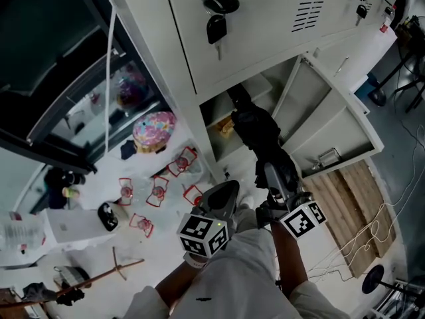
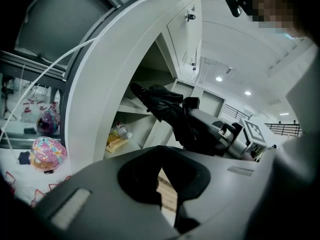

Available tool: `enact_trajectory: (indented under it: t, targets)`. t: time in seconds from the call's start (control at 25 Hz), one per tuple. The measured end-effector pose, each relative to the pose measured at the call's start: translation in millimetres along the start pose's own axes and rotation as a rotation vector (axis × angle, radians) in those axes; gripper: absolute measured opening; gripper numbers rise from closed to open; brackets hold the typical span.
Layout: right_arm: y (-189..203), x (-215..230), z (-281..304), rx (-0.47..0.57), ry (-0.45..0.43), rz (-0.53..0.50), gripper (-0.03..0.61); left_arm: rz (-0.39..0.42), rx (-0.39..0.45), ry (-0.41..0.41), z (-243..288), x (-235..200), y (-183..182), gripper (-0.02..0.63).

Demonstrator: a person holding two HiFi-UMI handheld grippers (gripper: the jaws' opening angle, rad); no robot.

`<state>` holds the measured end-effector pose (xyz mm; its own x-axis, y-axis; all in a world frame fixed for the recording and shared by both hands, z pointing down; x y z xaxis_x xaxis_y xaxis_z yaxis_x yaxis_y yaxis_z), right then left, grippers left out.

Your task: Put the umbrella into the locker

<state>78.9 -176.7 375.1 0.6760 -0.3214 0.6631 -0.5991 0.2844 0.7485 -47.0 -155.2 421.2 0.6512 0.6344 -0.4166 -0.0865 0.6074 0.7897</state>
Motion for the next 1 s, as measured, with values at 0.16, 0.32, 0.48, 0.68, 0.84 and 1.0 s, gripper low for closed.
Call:
enact_trajectory:
  t: [0.16, 0.32, 0.48, 0.68, 0.84, 1.0]
  targets:
    - [-19, 0, 22, -0.009, 0.024, -0.077, 0.250, 0.001, 0.006, -0.003, 4, -1, -5, 0.011]
    - [-34, -2, 45, -0.036, 0.055, -0.165, 0.250, -0.003, 0.007, -0.010, 7, -4, -9, 0.011]
    - [-45, -2, 66, -0.055, 0.061, -0.215, 0.250, -0.011, 0.003, -0.014, 11, -5, -9, 0.011]
    - [-54, 2, 90, -0.072, 0.073, -0.289, 0.250, -0.014, 0.003, -0.022, 13, -7, -12, 0.011]
    - [-58, 6, 109, -0.081, 0.081, -0.321, 0.250, -0.009, -0.001, -0.029, 15, -10, -16, 0.011]
    - [-60, 10, 128, -0.089, 0.084, -0.349, 0.250, -0.012, -0.002, -0.037, 18, -11, -18, 0.011]
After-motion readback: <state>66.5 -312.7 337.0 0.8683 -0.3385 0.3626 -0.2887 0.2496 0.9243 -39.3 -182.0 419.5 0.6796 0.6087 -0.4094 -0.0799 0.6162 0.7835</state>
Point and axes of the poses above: the fingertips, and each gripper's own axes: z forward along the fingers, x to its right, y out of its underside, the point moved 2 cm from there along -z, backward along the fingers, and after that the axes turned 13 degrees about -x, right-handed, at the moved point
